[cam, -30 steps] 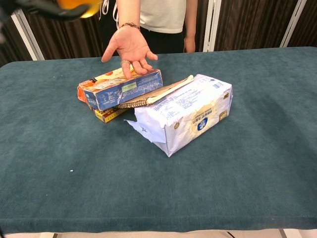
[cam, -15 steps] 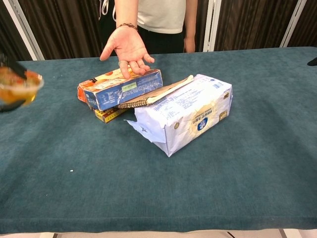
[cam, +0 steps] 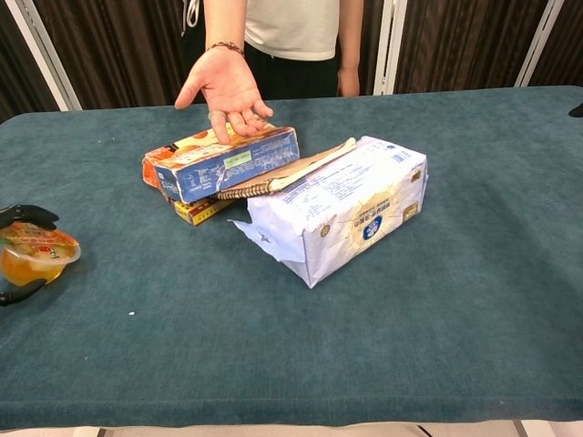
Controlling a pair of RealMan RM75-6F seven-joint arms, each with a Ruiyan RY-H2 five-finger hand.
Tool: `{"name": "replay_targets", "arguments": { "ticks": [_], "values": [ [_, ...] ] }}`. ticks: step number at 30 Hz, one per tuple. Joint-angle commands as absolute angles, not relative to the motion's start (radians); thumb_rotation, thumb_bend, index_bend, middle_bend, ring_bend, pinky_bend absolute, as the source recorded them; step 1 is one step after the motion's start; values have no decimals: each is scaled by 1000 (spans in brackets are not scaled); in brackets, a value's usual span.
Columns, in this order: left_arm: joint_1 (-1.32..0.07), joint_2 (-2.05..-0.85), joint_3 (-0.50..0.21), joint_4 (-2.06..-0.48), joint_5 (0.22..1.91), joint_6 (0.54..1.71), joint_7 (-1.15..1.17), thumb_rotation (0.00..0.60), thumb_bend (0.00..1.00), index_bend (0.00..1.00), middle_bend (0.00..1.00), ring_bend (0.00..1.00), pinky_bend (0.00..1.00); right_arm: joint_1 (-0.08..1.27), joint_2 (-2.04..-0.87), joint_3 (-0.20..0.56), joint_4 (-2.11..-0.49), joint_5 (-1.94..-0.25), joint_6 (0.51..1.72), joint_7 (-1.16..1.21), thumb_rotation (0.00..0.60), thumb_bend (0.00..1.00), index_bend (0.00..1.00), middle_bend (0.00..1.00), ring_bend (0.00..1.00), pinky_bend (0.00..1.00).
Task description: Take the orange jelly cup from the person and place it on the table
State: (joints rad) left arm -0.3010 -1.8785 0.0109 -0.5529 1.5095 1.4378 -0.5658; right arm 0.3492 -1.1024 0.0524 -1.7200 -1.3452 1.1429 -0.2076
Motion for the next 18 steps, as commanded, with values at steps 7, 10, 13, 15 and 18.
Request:
{"name": "replay_targets", "arguments": {
  "ticks": [7,10,13,15,18],
  "values": [
    [-267,-1813,18,-653,1537,1498,-509,600,211,0,0,0,35,339,-1095,53,-1719,-1360,1165,-190,600,203,0,0,0,0],
    [-240,-1738,25,-754,1572,1601,-464,600,210,0,0,0,26,321,-1086,46,-1724,-1376,1194,-191,600,203,0,0,0,0],
    [-200,-1612,42,-922,1605,1693,-378,600,211,0,0,0,30,287,-1071,34,-1730,-1397,1248,-192,600,203,0,0,0,0],
    [-162,-1475,76,-1110,1614,1708,-289,600,212,0,0,0,36,247,-1061,20,-1730,-1412,1305,-199,600,203,0,0,0,0],
    [-99,-1273,129,-1403,1593,1712,-133,600,239,0,0,0,31,175,-1063,-2,-1713,-1430,1403,-188,600,203,0,0,0,0]
  ]
}}
